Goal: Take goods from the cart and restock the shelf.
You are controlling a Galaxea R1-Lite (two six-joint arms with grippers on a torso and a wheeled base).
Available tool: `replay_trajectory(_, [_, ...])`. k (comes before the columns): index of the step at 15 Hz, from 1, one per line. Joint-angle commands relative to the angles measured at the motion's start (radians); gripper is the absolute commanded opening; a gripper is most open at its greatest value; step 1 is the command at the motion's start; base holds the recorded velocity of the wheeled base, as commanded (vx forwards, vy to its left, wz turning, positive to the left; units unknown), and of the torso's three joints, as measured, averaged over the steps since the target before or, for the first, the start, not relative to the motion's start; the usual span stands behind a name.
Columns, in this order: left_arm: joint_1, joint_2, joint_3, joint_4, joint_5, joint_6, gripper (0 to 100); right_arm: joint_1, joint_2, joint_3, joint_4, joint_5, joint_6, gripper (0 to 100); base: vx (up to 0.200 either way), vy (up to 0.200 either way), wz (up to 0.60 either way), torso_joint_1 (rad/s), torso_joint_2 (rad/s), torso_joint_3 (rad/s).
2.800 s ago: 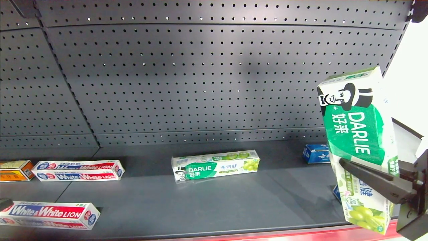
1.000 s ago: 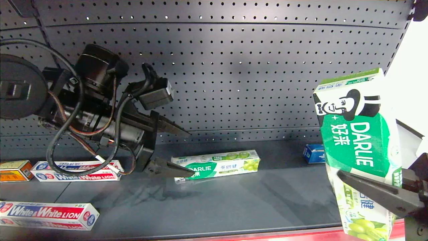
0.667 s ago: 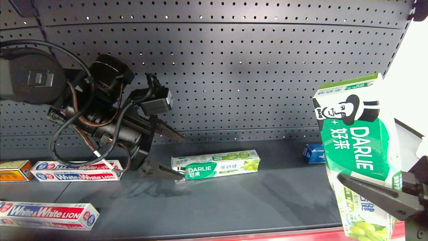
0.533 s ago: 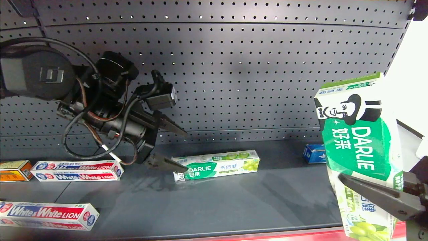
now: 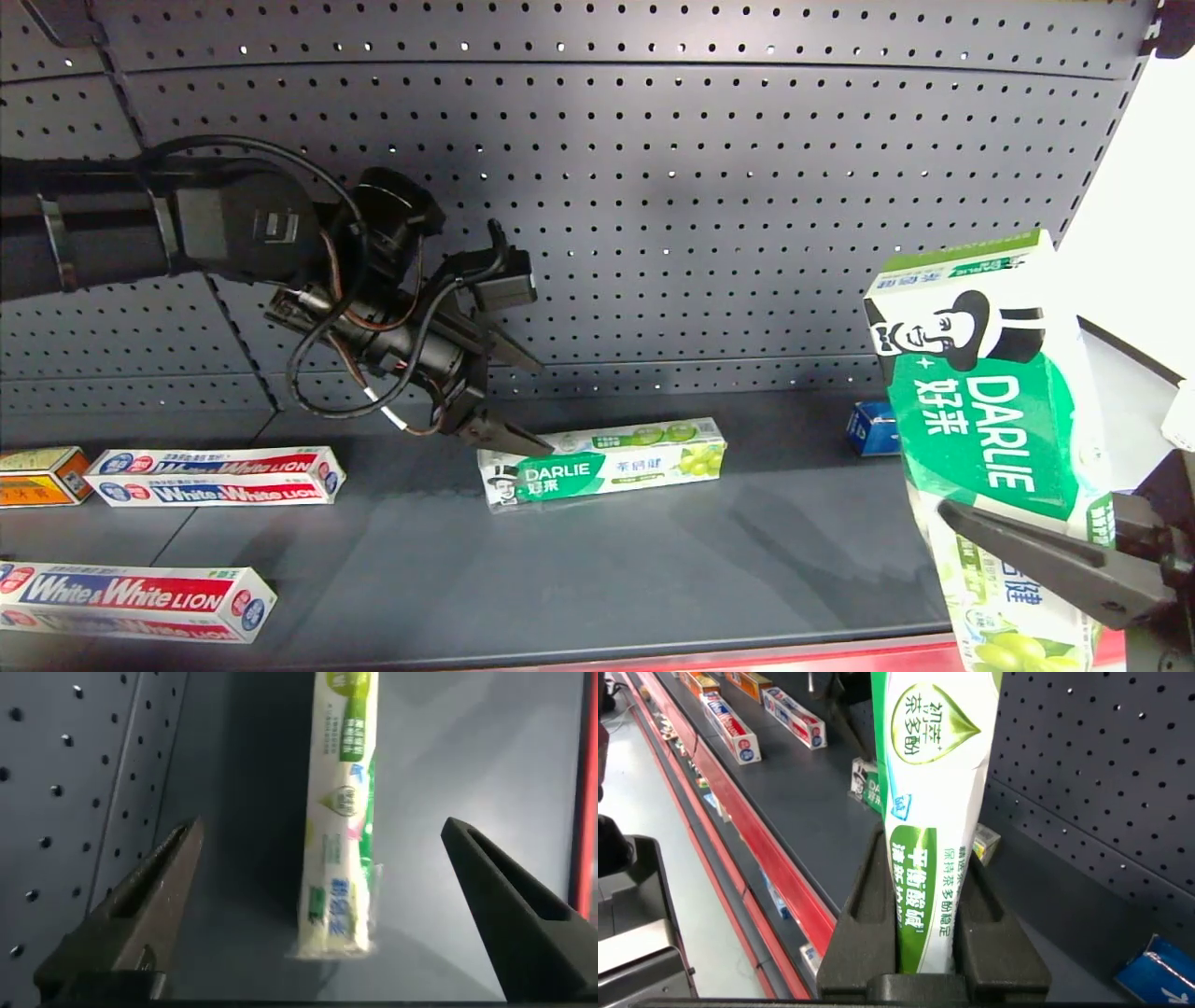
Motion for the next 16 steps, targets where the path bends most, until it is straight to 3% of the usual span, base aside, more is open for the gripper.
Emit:
replay_trajectory(1, [0.002,0.036,-0.018,0.000,-0.002,0.004,100,0.001,0.000,0.007,-0.001,0.000,-0.001,0,0.000,0.000,0.00,0.000,0.00,0.000])
replay_trajectory(3, [0.004,0.049,-0.027,0.000,-0.003,0.016,100,0.001,-0.003,0.013,-0.001,0.000,-0.001,0,0.000,0.000,0.00,0.000,0.00,0.000])
replay_trajectory(12, [-0.036,0.062,-0.007,0.003,0.000,0.015,100,-0.009,-0.003,0.023,-0.001,-0.001,-0.001,0,0.000,0.000,0.00,0.000,0.00,0.000])
replay_trajectory(16, [-0.049,0.060,0.042,0.003,0.048,0.027,100,-0.012,-0.002,0.032,-0.001,-0.001,0.001,0,0.000,0.000,0.00,0.000,0.00,0.000])
